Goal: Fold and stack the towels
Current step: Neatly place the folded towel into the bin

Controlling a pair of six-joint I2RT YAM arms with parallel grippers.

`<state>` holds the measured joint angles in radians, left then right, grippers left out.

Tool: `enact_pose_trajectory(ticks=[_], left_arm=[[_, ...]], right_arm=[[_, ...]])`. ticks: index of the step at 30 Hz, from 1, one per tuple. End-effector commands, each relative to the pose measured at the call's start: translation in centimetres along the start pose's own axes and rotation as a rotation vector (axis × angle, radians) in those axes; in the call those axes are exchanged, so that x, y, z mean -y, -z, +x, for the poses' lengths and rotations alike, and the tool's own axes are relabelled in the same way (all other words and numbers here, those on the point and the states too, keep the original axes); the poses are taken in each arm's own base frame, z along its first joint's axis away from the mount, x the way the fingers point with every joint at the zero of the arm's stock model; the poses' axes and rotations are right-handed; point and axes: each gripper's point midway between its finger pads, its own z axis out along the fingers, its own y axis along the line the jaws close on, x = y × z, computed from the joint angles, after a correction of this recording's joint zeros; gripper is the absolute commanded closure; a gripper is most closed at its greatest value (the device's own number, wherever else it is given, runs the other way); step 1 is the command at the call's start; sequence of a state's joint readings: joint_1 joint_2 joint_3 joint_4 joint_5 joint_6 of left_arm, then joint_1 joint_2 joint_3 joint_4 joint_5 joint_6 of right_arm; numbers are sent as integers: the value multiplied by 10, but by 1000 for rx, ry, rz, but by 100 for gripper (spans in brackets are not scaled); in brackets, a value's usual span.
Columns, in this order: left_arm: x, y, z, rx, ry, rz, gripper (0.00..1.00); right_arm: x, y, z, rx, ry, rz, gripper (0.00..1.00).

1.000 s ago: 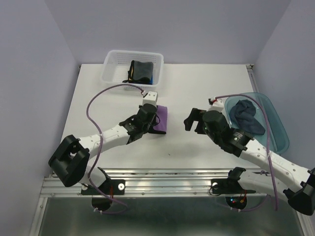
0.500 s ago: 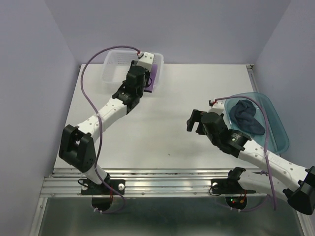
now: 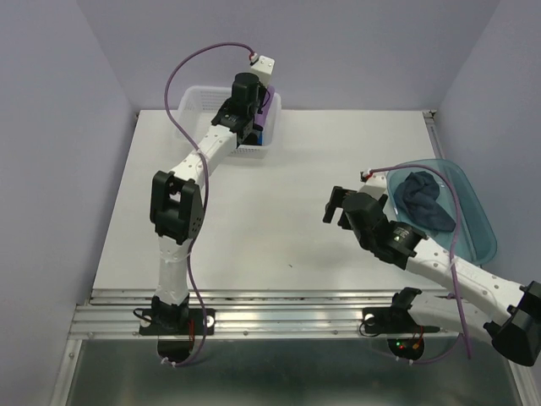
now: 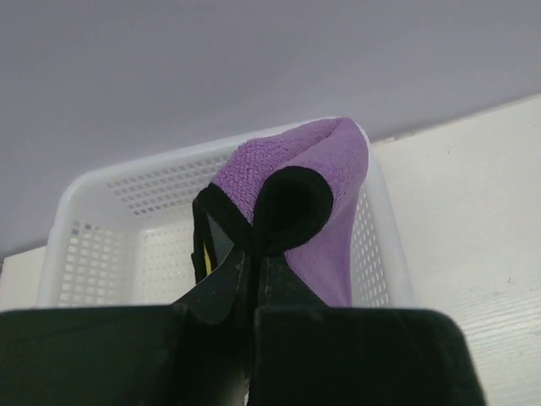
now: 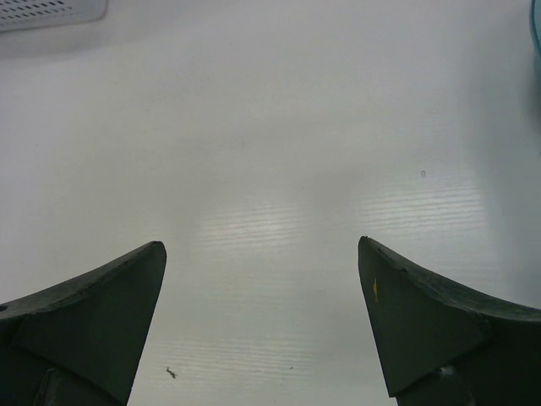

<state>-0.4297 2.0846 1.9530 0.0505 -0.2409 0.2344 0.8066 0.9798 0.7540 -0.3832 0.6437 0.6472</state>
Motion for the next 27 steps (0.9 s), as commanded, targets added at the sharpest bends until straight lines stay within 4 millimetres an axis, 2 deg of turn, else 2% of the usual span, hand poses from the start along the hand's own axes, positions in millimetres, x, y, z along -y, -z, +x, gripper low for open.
enact_pose_trajectory(ticks=[1, 3, 4, 6, 10, 15, 16, 17, 18, 20, 27], left_arm=[[-9, -1, -24, 38, 38, 33, 100], [-11, -6, -22, 37, 65, 42, 100], [-10, -12, -13, 24, 75, 72, 100], [-6, -17, -10, 23, 106, 111, 100], [3, -28, 7, -4, 110, 141, 100], [3, -39, 14, -10, 143, 156, 100], [9, -42, 20, -16, 147, 186, 100], [7, -46, 22, -17, 156, 186, 100], [6, -48, 14, 3, 165, 190, 100], [6, -55, 29, -33, 168, 188, 100], [-15, -71, 50, -63, 197, 176, 100]], right_arm=[[4, -6, -7, 55, -5, 44, 0], [3, -7, -7, 52, 6, 44, 0], [2, -8, -6, 45, 11, 42, 0], [1, -10, -5, 40, 13, 44, 0], [-1, -10, -6, 39, 15, 44, 0], [-1, -10, -8, 45, 12, 44, 0], [0, -10, -8, 47, 13, 51, 0], [1, -10, -8, 47, 14, 52, 0], [1, -10, -8, 48, 15, 54, 0], [1, -11, -8, 45, 17, 55, 0], [1, -12, -8, 45, 18, 61, 0]])
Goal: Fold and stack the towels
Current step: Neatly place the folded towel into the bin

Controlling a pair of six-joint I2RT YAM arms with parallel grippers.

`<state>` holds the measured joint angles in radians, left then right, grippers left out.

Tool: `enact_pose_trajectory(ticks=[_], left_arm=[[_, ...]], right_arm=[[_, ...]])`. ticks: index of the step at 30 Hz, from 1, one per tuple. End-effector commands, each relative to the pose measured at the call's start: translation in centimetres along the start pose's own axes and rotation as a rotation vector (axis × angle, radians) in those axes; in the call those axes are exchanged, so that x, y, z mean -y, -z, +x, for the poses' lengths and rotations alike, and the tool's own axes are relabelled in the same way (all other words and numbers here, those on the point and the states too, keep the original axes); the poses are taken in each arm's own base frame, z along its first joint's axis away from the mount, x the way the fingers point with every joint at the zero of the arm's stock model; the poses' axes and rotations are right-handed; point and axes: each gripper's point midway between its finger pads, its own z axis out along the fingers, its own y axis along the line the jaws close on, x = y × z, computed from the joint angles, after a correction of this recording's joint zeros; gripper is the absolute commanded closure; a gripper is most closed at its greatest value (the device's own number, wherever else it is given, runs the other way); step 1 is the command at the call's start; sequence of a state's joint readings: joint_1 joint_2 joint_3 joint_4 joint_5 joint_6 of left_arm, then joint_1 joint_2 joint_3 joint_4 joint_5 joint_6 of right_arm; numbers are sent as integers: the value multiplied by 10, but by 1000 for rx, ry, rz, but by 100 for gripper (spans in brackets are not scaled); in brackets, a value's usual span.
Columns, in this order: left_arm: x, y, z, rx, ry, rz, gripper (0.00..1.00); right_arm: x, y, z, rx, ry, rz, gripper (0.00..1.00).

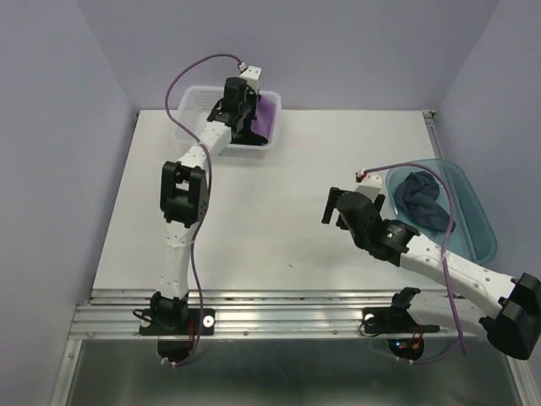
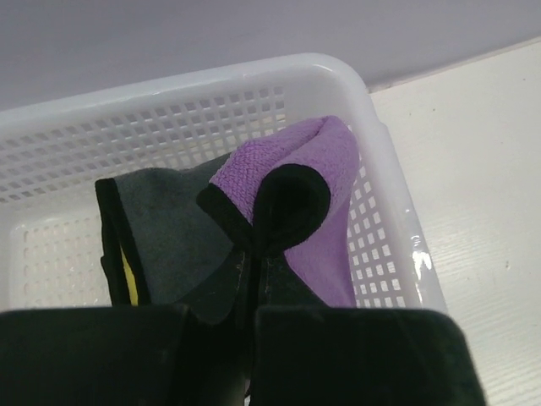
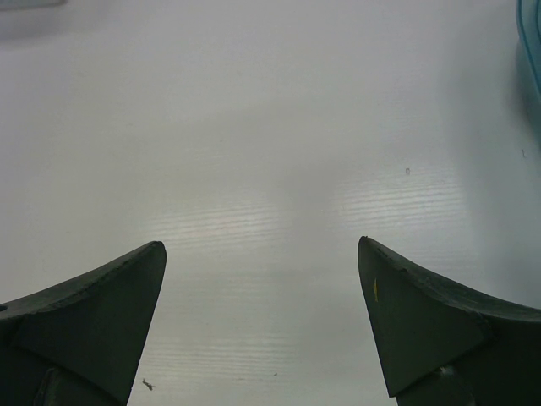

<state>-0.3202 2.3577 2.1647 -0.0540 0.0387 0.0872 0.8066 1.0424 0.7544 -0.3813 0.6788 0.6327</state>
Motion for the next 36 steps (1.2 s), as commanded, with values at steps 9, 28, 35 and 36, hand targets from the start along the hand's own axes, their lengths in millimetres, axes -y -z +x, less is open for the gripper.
enact_pose_trajectory(ticks=[9, 28, 35, 36], left_arm=[[-58, -11, -16, 49, 31, -32, 100], [-99, -25, 2, 37, 88, -154, 41], [-119, 6, -35, 92, 188, -284, 1], [-119, 9, -37, 92, 196, -289, 1]], right_arm=[[-6, -3, -17, 56, -33, 16, 0], [-10, -6, -14, 44, -23, 8, 0], [-11, -5, -14, 40, -30, 1, 0], [-11, -5, -15, 42, -34, -2, 0]])
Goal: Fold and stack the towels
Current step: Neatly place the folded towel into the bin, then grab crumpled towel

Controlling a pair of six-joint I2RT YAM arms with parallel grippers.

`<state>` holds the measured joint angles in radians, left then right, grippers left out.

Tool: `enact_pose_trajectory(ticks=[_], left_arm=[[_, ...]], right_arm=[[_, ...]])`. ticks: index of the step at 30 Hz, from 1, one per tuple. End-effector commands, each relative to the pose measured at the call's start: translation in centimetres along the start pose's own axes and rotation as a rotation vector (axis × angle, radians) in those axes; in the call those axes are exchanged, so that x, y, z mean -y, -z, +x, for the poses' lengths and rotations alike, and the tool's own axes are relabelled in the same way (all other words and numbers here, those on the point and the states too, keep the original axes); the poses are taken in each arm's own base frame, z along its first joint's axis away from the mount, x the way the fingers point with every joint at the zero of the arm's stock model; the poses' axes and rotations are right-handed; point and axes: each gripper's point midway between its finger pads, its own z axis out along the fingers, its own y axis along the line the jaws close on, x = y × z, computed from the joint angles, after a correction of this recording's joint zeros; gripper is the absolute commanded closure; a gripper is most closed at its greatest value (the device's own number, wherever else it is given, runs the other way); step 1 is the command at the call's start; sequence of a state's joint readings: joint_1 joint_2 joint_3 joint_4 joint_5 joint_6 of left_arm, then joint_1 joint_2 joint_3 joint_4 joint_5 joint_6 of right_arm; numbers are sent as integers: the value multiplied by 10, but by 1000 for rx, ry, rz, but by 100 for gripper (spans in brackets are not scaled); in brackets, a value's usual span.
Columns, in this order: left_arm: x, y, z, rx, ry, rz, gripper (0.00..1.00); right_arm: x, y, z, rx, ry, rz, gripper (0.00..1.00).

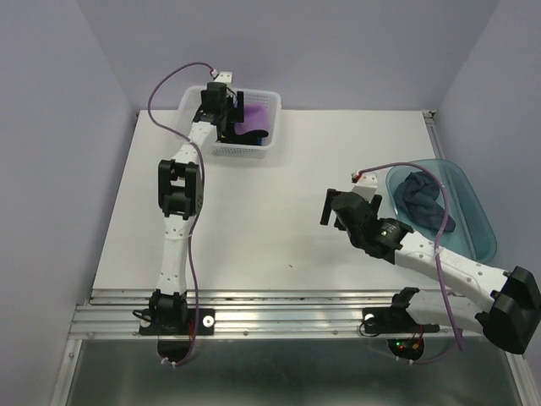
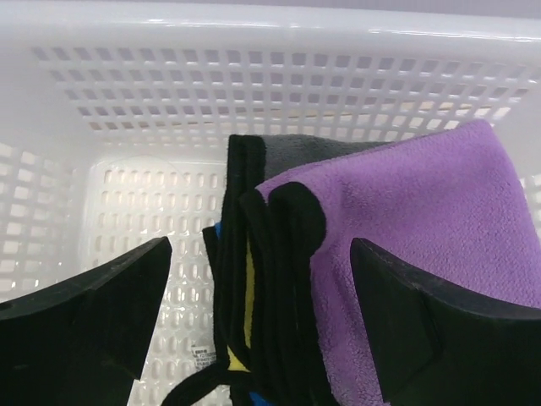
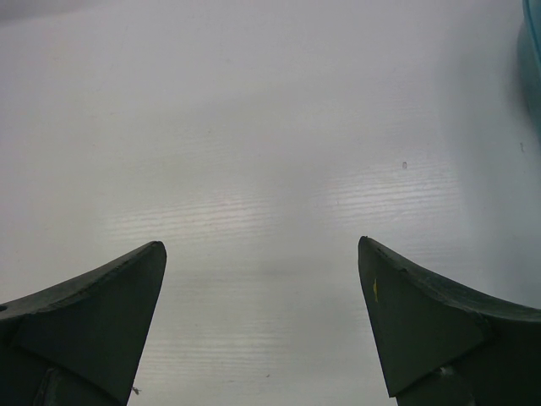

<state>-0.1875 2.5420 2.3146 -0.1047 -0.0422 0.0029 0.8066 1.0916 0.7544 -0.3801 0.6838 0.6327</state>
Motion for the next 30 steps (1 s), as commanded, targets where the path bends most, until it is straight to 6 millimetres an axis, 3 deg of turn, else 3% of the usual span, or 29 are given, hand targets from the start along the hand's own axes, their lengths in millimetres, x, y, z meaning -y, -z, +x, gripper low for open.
enact_pose_trajectory(ticks=[1, 6, 7, 8, 10, 11, 12, 13, 15, 16, 17, 18, 19, 20, 21, 22, 24, 25, 26, 27, 30], left_arm=[[-13, 57, -103, 190, 92, -62, 1], [6, 83, -117, 187, 108, 45, 1], [15, 86, -112, 170, 111, 90, 1], [20, 102, -126, 193, 115, 110, 1], [29, 117, -130, 193, 120, 139, 1], [32, 141, -150, 235, 121, 147, 1], [37, 148, -145, 224, 121, 151, 1], [39, 179, -167, 276, 126, 161, 1], [47, 208, -179, 320, 137, 184, 1], [49, 210, -158, 283, 144, 185, 1], [50, 245, -175, 341, 169, 205, 1], [59, 246, -149, 312, 163, 235, 1], [63, 258, -142, 320, 166, 254, 1], [64, 290, -150, 373, 182, 278, 1], [68, 301, -147, 403, 193, 295, 1], [70, 315, -120, 380, 204, 299, 1], [74, 329, -101, 390, 264, 313, 1], [76, 321, -56, 318, 275, 304, 1], [75, 334, -49, 329, 296, 318, 1], [76, 328, -11, 263, 331, 317, 1], [79, 339, 26, 203, 387, 337, 1]], right_arm=[[-13, 5, -25, 66, -66, -37, 0], [-9, 8, -27, 68, -71, -32, 0], [-6, 9, -27, 64, -66, -20, 0], [-5, 12, -35, 83, -79, -9, 0], [2, 17, -42, 89, -91, 15, 0], [6, 18, -47, 103, -97, 36, 0], [11, 21, -58, 123, -108, 51, 0], [21, 23, -61, 125, -98, 87, 0], [39, 29, -79, 167, -140, 148, 0], [58, 26, -87, 172, -171, 200, 0], [64, 25, -88, 151, -193, 195, 0], [89, 22, -94, 158, -223, 251, 0], [99, 19, -96, 161, -239, 267, 0], [109, 17, -97, 157, -250, 284, 0], [121, 14, -98, 158, -267, 315, 0], [139, 8, -100, 151, -297, 355, 0], [156, 0, -101, 124, -303, 382, 0], [172, -5, -106, 126, -332, 411, 0], [175, -17, -98, 76, -331, 404, 0], [194, -21, -98, 70, -360, 452, 0], [212, -41, -85, 1, -380, 490, 0]])
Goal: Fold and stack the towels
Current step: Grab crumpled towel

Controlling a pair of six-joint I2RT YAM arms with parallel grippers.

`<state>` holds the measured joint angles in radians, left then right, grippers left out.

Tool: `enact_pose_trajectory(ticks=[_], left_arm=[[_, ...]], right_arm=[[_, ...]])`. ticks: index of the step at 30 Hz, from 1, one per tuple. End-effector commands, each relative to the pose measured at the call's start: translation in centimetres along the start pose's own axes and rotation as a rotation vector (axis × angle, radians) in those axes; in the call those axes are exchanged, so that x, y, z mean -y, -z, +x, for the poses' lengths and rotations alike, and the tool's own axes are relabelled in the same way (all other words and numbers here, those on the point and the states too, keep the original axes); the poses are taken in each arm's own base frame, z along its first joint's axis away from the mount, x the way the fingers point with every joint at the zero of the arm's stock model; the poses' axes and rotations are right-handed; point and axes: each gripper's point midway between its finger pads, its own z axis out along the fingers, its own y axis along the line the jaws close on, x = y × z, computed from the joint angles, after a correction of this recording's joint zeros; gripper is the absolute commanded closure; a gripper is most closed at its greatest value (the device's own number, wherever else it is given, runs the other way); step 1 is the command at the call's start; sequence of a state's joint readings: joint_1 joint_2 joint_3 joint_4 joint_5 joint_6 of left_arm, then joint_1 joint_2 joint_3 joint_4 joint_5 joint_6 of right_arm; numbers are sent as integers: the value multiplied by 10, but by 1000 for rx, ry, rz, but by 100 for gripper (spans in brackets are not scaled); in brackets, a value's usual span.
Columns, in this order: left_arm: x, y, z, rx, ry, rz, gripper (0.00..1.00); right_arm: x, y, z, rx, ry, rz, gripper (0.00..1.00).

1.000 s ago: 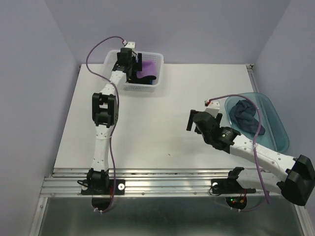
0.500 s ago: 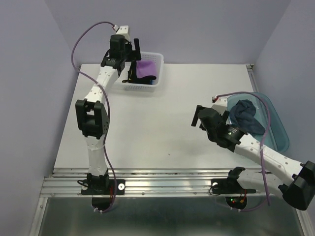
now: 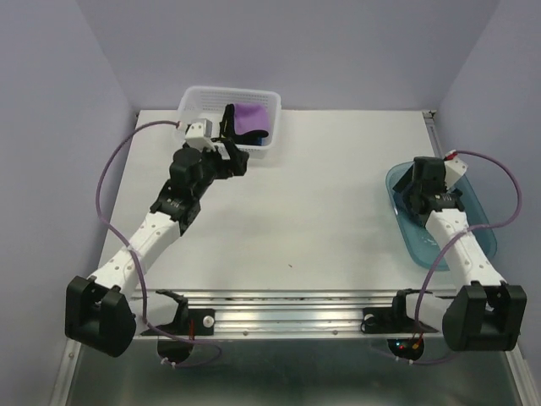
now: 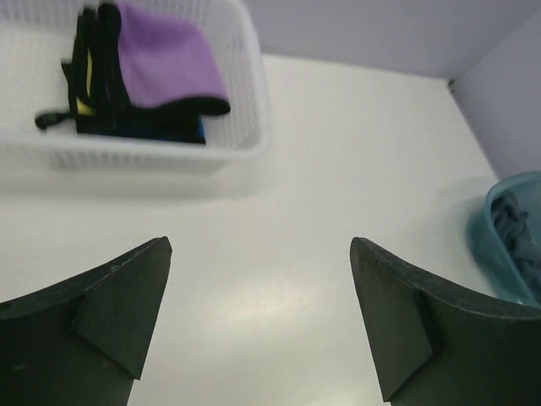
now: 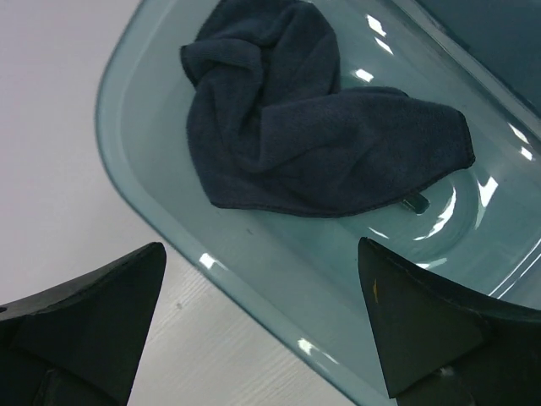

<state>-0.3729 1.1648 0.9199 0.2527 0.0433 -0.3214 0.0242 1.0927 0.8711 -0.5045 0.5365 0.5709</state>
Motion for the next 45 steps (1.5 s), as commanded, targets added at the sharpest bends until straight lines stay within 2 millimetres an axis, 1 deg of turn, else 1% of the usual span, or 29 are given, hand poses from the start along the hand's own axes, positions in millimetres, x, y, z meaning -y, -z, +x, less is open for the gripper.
enact_pose_trajectory(ticks=[1, 3, 4, 6, 7, 11, 12, 13, 16, 17, 18, 19, 23, 25, 26, 29, 30, 31, 33, 34, 35, 36, 37, 38, 41, 42, 43, 44, 45], left_arm=[[-11, 13, 65, -100, 139, -16, 1], [0, 24, 73, -109, 138, 34, 1], [1, 30, 81, -122, 140, 41, 1], [0, 35, 88, -134, 144, 42, 1], [1, 38, 86, -129, 150, 44, 1], [-1, 44, 88, -141, 152, 33, 1], [-2, 45, 88, -141, 154, 27, 1], [-1, 46, 87, -137, 158, 27, 1], [-3, 49, 88, -137, 163, 15, 1], [-3, 50, 88, -133, 164, 17, 1], [-5, 51, 90, -138, 167, 7, 1], [-5, 52, 90, -136, 168, 6, 1], [-8, 54, 93, -143, 167, -4, 1], [-7, 55, 93, -141, 167, -2, 1], [-7, 56, 94, -140, 170, -1, 1], [-8, 58, 96, -143, 172, -1, 1], [-9, 59, 96, -139, 173, -3, 1], [-9, 60, 95, -135, 175, -4, 1], [-8, 63, 93, -125, 175, 3, 1], [-8, 65, 92, -117, 176, 5, 1], [-8, 66, 91, -114, 176, 5, 1], [-8, 67, 90, -111, 176, 7, 1], [-9, 68, 90, -107, 179, 2, 1], [-8, 70, 89, -101, 180, 4, 1], [-9, 72, 88, -92, 187, 4, 1], [-8, 72, 87, -88, 187, 9, 1], [-8, 72, 87, -84, 187, 11, 1], [-8, 73, 88, -84, 189, 14, 1], [-8, 73, 87, -82, 192, 13, 1]], right_arm=[[-4, -28, -18, -21, -27, -24, 0], [-1, -39, -15, -29, -10, -9, 0], [4, -49, -13, -39, -22, 17, 0], [6, -61, -7, -59, -15, 32, 0], [2, -66, -10, -43, -16, 15, 0], [-1, -86, -5, -52, -19, 7, 0], [1, -90, -3, -63, -23, 16, 0], [6, -99, 1, -85, -26, 42, 0], [11, -112, 4, -93, -40, 55, 0], [13, -117, 10, -109, -33, 67, 0], [16, -121, 11, -109, -38, 82, 0], [17, -126, 13, -102, -39, 90, 0], [14, -136, 15, -100, -45, 68, 0], [10, -140, 22, -114, -35, 41, 10], [7, -141, 21, -108, -37, 25, 29], [7, -143, 26, -123, -37, 24, 55], [6, -142, 27, -132, -32, 14, 71], [5, -141, 27, -138, -31, 9, 78], [3, -133, 19, -138, -37, -6, 92], [0, -123, 6, -114, -49, -22, 96], [-1, -117, 0, -101, -52, -29, 99], [-2, -109, -11, -77, -59, -41, 99], [-1, -101, -16, -72, -59, -41, 99], [-4, -83, -39, -16, -76, -65, 99], [-5, -51, -64, 35, -73, -108, 99], [-14, -30, -80, 74, -76, -183, 99], [-21, -16, -88, 92, -73, -235, 99], [-30, -4, -91, 90, -62, -296, 99], [-46, 15, -97, 92, -37, -397, 99]])
